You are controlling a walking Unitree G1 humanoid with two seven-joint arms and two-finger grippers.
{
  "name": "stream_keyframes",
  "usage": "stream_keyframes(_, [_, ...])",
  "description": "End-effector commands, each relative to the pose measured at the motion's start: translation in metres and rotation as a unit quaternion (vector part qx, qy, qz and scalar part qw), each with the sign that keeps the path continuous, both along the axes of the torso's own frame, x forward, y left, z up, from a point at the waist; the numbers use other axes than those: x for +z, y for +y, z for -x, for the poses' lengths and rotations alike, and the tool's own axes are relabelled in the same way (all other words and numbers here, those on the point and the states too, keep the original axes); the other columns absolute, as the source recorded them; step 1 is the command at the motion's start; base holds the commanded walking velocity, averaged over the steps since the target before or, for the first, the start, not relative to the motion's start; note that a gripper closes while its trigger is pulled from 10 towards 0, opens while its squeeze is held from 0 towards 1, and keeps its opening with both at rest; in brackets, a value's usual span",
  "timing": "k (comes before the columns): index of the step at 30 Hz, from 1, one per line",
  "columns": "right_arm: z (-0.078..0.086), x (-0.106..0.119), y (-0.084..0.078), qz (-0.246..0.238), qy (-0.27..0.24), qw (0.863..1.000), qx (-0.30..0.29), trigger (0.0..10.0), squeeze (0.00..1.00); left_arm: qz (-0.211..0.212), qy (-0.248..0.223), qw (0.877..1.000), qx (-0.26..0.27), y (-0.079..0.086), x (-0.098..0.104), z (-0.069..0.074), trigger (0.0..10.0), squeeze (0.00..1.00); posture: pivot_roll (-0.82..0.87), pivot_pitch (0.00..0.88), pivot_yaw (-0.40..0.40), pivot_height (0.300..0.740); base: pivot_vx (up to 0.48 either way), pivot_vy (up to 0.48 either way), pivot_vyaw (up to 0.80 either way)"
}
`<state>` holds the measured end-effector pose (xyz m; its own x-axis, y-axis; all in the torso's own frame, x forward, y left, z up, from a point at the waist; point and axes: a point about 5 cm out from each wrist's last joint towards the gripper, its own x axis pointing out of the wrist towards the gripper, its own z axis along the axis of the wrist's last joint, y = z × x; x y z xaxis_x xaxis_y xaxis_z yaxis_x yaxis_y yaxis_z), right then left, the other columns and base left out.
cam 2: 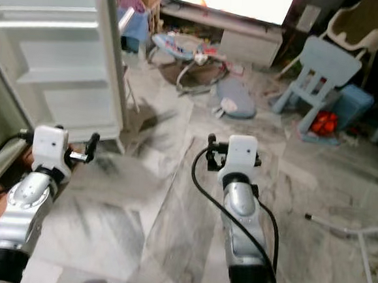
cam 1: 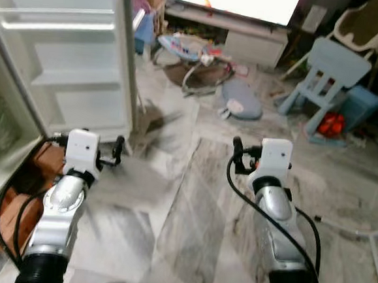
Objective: Restocking fridge
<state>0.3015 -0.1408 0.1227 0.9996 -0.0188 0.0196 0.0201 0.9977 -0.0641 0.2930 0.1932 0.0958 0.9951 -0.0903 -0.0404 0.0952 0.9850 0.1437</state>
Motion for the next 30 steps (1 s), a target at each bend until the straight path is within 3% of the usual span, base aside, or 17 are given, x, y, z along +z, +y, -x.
stream_keyframes(1, [-0.001,0.0,-0.007,-0.025,-0.01,1.0,-0.013,10.0,0.0,-0.001,-0.006,1.0,-0.014,-0.005,0.001,-0.007,10.0,0.0,0.04,0.0,-0.02,0.74,0.465,0.0,0.0])
stream_keyframes(3, [0.001,-0.002,-0.012,-0.001,0.01,1.0,-0.003,10.0,0.0,0.01,-0.007,1.0,-0.015,-0.01,0.002,-0.011,10.0,0.0,0.04,0.0,-0.021,0.74,0.472,0.0,0.0])
stream_keyframes(4, [0.006,-0.004,-0.015,-0.026,0.008,1.0,0.006,10.0,0.0,0.011,-0.005,1.0,-0.015,-0.013,0.001,-0.011,10.0,0.0,0.04,0.0,-0.024,0.74,0.472,0.0,0.0])
stream_keyframes(7, [0.01,-0.007,-0.022,-0.042,0.005,0.999,-0.012,10.0,0.0,0.018,0.003,0.999,-0.03,-0.021,-0.003,-0.005,10.0,0.0,0.05,0.0,-0.026,0.74,0.477,0.0,0.0])
stream_keyframes(10, [0.012,-0.01,-0.017,-0.022,0.014,1.0,-0.01,10.0,0.0,0.016,0.014,0.999,-0.025,-0.02,-0.012,0.002,10.0,0.0,0.05,0.0,-0.027,0.74,0.48,0.0,-0.16])
stream_keyframes(11, [0.013,-0.011,-0.015,-0.036,0.013,0.999,-0.011,10.0,0.0,0.017,0.018,1.0,-0.02,-0.018,-0.015,0.004,10.0,0.0,0.05,0.0,-0.033,0.74,0.48,0.0,-0.8])
stream_keyframes(18, [0.009,-0.008,-0.003,-0.002,0.002,1.0,0.031,10.0,0.0,0.029,0.017,0.999,-0.013,-0.013,-0.014,0.0,10.0,0.0,0.07,0.0,-0.055,0.74,0.48,0.0,-0.8])
stream_keyframes(27, [-0.002,0.001,-0.004,-0.034,-0.011,0.999,0.029,10.0,0.0,0.005,0.0,1.0,0.023,0.011,-0.004,-0.002,10.0,0.0,0.08,0.0,-0.046,0.74,0.48,0.0,-0.8])
stream_keyframes(28, [0.0,-0.001,-0.004,-0.034,-0.009,0.999,0.028,10.0,0.0,0.046,0.006,0.996,0.07,0.025,-0.004,-0.006,10.0,0.0,0.07,0.0,-0.039,0.74,0.48,0.0,-0.8])
stream_keyframes(30, [0.0,-0.003,-0.004,-0.037,-0.006,0.999,0.027,10.0,0.0,0.068,0.01,0.994,0.086,0.029,-0.003,-0.008,10.0,0.0,0.08,0.0,-0.036,0.74,0.48,0.0,-0.8])
